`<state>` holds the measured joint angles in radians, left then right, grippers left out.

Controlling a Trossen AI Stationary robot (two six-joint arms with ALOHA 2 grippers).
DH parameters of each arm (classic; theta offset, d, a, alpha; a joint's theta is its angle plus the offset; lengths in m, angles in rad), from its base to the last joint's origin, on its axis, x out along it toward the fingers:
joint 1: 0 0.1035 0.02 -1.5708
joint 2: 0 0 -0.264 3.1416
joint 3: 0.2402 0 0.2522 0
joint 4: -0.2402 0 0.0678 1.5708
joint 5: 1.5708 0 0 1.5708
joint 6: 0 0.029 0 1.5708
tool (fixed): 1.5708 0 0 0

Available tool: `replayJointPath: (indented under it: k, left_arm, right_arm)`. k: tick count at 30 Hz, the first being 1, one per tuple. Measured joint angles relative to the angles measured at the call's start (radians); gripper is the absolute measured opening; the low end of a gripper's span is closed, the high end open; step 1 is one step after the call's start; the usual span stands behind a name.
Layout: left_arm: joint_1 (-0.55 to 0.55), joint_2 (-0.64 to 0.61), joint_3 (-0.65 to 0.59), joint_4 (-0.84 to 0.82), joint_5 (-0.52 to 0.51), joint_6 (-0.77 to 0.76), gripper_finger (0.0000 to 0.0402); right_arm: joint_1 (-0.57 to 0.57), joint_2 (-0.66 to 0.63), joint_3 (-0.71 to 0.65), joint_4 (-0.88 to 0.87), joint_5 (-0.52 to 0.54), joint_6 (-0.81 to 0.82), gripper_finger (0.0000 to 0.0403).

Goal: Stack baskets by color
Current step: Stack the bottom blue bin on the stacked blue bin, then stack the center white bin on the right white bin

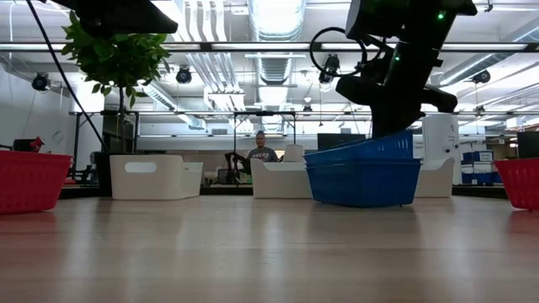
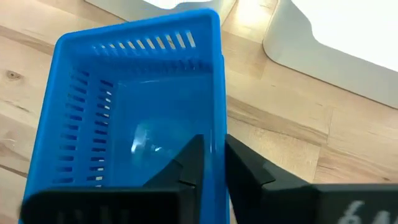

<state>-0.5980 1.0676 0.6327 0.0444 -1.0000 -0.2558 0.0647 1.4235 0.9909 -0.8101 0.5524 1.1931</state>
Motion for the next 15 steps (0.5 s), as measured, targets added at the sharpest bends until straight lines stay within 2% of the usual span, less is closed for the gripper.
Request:
replayJointPath:
  k: [9,15]
  left_arm:
    - [0.0,0.0,0.0,0.0,0.0,-0.001,0.0001]
    - [0.0,0.0,0.0,0.0,0.0,-0.001,0.0001]
  right_arm:
    - [-0.003,-0.005,0.0,-0.006,0.024,-0.049,0.014]
    - [-0.003,-0.018,0.003,-0.018,0.024,-0.061,0.0151]
